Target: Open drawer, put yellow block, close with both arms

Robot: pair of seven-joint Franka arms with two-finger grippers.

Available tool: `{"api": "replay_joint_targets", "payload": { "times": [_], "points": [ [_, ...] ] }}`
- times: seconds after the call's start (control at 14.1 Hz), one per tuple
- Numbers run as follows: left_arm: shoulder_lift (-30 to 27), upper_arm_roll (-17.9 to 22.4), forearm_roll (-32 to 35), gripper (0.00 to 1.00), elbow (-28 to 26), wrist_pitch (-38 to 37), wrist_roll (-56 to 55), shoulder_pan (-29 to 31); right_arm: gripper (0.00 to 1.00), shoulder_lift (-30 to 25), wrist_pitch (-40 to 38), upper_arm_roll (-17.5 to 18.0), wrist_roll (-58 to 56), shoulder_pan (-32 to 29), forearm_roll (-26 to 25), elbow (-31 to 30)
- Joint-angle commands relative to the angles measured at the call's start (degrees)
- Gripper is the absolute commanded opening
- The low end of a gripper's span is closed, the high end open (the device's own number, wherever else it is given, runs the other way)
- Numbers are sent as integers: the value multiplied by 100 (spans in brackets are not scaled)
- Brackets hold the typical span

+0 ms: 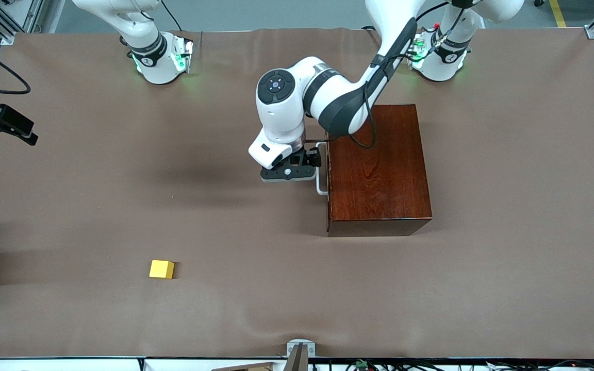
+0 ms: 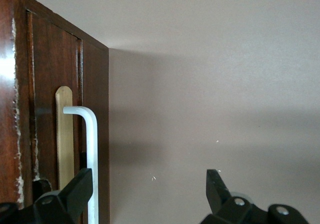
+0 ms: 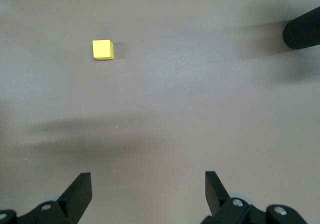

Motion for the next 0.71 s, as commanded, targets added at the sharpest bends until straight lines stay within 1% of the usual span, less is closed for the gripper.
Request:
{"api": "replay_joint_targets", "payload": {
  "times": [0.0, 0.64],
  "points": [
    [98, 56, 93, 100, 181, -135, 50, -72, 100, 37, -28, 4, -52, -3, 31, 94],
    [239, 65, 119, 100, 163, -592, 482, -125, 100, 37, -20, 4, -52, -20, 40, 103]
  ]
}}
